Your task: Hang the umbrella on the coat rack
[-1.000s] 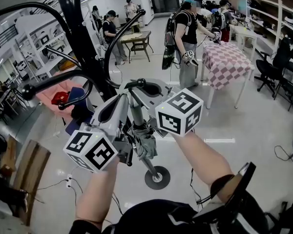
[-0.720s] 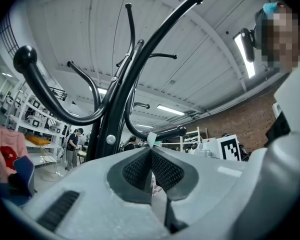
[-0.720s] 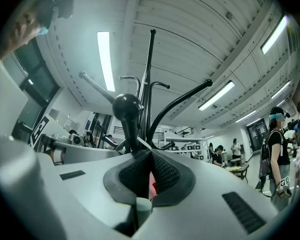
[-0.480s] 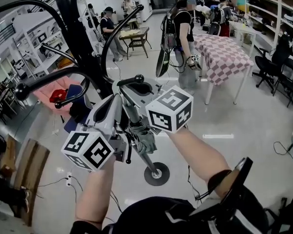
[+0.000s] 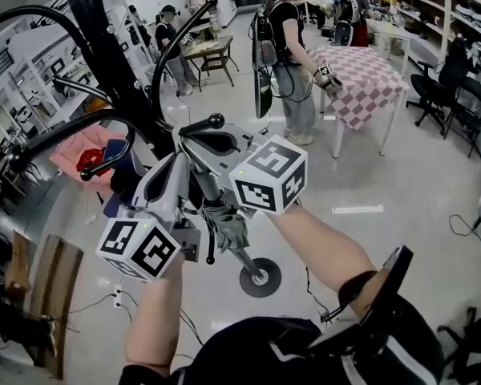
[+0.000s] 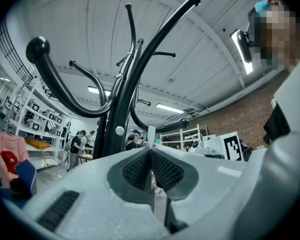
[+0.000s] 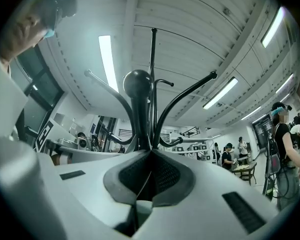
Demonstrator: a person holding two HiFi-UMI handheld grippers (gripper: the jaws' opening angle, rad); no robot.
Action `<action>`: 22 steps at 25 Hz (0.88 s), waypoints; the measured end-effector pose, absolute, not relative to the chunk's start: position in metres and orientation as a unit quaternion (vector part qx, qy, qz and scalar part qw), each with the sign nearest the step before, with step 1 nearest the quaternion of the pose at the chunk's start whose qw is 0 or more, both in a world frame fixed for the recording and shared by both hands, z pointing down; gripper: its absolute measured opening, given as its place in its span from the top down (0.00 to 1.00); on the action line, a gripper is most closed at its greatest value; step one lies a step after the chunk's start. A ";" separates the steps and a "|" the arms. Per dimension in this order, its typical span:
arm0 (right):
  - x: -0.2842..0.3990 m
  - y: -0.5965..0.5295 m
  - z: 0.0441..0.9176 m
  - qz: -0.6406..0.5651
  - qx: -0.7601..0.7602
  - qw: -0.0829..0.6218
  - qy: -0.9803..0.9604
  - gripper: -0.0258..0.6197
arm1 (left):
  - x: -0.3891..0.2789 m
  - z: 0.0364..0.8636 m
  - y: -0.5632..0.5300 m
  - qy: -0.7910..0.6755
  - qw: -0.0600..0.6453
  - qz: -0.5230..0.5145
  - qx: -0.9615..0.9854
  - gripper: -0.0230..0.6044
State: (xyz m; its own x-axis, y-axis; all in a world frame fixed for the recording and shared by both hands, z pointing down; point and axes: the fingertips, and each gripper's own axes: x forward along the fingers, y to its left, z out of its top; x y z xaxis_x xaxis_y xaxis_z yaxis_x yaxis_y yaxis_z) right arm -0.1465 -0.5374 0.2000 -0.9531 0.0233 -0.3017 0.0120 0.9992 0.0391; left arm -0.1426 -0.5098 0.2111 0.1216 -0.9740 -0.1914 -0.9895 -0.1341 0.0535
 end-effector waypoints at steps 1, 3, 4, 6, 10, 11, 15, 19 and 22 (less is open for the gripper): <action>-0.146 -0.537 0.201 0.018 0.009 0.154 0.988 0.95 | -0.142 0.212 -0.510 0.655 0.045 0.090 -0.749 0.95; -0.143 -0.535 0.202 0.018 0.009 0.156 0.987 0.95 | -0.141 0.213 -0.509 0.655 0.049 0.090 -0.748 0.95; -0.141 -0.535 0.203 0.019 0.008 0.158 0.987 0.95 | -0.139 0.213 -0.508 0.657 0.053 0.087 -0.747 0.95; -0.137 -0.535 0.206 0.019 0.006 0.158 0.987 0.95 | -0.136 0.215 -0.508 0.659 0.065 0.077 -0.745 0.95; -0.133 -0.534 0.207 0.019 -0.005 0.158 0.987 0.95 | -0.135 0.217 -0.510 0.656 0.076 0.061 -0.749 0.95; -0.132 -0.533 0.208 0.018 -0.009 0.159 0.987 0.95 | -0.135 0.218 -0.510 0.654 0.077 0.059 -0.751 0.95; -0.131 -0.527 0.219 0.020 -0.039 0.155 0.987 0.95 | -0.134 0.235 -0.502 0.642 0.078 0.057 -0.760 0.95; -0.125 -0.520 0.221 0.029 -0.071 0.152 0.985 0.95 | -0.126 0.243 -0.495 0.622 0.068 0.057 -0.778 0.95; -0.119 -0.521 0.222 0.034 -0.095 0.143 0.985 0.95 | -0.123 0.240 -0.489 0.613 0.074 0.055 -0.785 0.95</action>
State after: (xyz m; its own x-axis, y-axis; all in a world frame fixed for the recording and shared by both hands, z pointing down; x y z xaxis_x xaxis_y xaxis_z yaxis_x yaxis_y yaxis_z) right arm -0.1192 -0.5207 0.2219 -0.9412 -0.1763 -0.2882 -0.1960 0.9798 0.0407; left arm -0.1231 -0.4890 0.2400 0.2432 -0.9538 -0.1767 -0.9700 -0.2384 -0.0483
